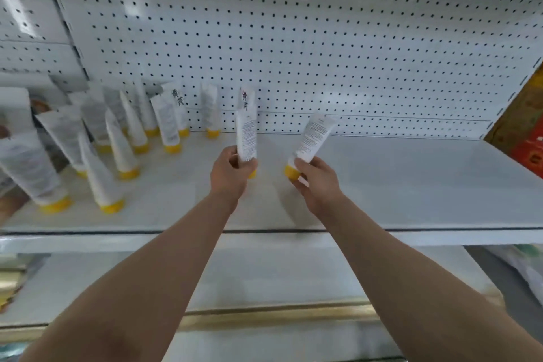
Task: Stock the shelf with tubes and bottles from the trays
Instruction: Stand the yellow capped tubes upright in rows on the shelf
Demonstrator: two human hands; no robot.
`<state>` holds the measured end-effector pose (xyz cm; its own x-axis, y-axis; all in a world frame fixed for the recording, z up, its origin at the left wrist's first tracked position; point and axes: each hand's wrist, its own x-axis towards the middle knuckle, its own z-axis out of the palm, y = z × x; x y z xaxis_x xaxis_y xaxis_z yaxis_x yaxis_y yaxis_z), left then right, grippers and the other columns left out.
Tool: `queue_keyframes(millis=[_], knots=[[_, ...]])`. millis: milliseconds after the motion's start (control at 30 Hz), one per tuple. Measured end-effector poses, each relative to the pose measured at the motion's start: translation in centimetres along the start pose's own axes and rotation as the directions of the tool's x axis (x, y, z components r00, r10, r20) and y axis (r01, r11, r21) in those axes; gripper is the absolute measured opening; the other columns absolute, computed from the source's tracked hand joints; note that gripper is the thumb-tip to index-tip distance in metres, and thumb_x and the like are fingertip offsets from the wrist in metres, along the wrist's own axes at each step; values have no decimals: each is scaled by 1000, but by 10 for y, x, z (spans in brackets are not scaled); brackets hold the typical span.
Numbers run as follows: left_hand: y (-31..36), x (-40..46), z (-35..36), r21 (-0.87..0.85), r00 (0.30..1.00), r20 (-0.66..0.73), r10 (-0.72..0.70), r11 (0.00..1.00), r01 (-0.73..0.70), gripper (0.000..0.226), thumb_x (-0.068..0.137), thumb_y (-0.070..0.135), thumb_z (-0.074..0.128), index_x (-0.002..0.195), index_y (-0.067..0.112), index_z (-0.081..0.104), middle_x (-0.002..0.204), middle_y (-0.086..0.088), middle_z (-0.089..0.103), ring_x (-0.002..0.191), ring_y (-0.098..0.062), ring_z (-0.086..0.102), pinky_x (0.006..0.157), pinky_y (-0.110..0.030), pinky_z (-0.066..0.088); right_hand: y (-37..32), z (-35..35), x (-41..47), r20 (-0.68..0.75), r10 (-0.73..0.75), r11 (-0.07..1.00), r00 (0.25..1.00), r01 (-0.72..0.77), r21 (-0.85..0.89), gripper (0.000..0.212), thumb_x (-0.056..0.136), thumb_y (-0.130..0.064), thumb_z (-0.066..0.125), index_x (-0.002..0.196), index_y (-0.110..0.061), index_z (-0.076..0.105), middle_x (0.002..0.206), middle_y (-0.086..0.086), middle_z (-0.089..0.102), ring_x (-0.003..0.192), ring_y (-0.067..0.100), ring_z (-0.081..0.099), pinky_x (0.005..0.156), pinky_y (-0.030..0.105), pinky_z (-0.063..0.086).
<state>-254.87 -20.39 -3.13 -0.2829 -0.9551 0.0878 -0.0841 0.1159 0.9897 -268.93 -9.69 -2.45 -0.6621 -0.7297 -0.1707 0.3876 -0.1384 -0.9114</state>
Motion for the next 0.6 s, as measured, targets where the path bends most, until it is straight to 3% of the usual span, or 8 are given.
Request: queue_keyframes(millis=[100, 200, 267, 333, 400, 600], knots=[[-8, 33, -23, 112, 996, -93, 1, 994, 10, 34, 83, 17, 76, 113, 21, 61, 98, 4, 67, 87, -17, 64, 76, -28, 47, 14, 26, 22, -13, -55, 996, 998, 54, -77, 26, 88, -6, 73, 114, -7, 67, 104, 8, 71, 93, 22, 68, 88, 33, 56], [-15, 62, -41, 228, 990, -137, 44, 974, -12, 35, 82, 20, 76, 115, 17, 62, 99, 5, 68, 92, -19, 63, 80, -29, 47, 27, 46, 44, -33, -151, 950, 988, 135, -283, 28, 85, -13, 76, 112, -11, 69, 104, 5, 73, 95, 22, 68, 80, 28, 52], [-20, 78, -49, 274, 988, -139, 73, 961, -32, 36, 81, 21, 76, 114, 16, 63, 104, 1, 70, 95, -21, 64, 83, -30, 48, 34, 57, 57, -33, -179, 901, 983, 150, -408, 32, 83, -19, 76, 114, -15, 69, 106, 1, 73, 98, 18, 68, 85, 32, 56], [-23, 91, -54, 276, 991, -114, 68, 961, -34, 36, 83, 22, 75, 116, 17, 62, 107, 1, 69, 94, -19, 62, 82, -28, 45, 40, 66, 69, -25, -205, 844, 978, 164, -511, 38, 79, -28, 77, 116, -20, 69, 108, -4, 72, 103, 14, 68, 93, 38, 56], [-26, 100, -56, 282, 993, -86, 82, 958, -54, 35, 83, 22, 74, 116, 17, 61, 106, 3, 68, 92, -17, 60, 82, -28, 45, 43, 73, 77, -2, -234, 780, 972, 186, -598, 40, 81, -30, 76, 119, -22, 67, 112, -7, 71, 106, 12, 65, 96, 36, 53], [-33, 108, -57, 228, 995, -86, 42, 973, -22, 44, 82, 20, 76, 122, 17, 58, 102, 8, 64, 94, -16, 62, 87, -29, 47, 39, 88, 95, 93, -268, 662, 959, 254, -706, 37, 88, -25, 71, 124, -23, 63, 115, -9, 66, 106, 7, 58, 86, 22, 40]])
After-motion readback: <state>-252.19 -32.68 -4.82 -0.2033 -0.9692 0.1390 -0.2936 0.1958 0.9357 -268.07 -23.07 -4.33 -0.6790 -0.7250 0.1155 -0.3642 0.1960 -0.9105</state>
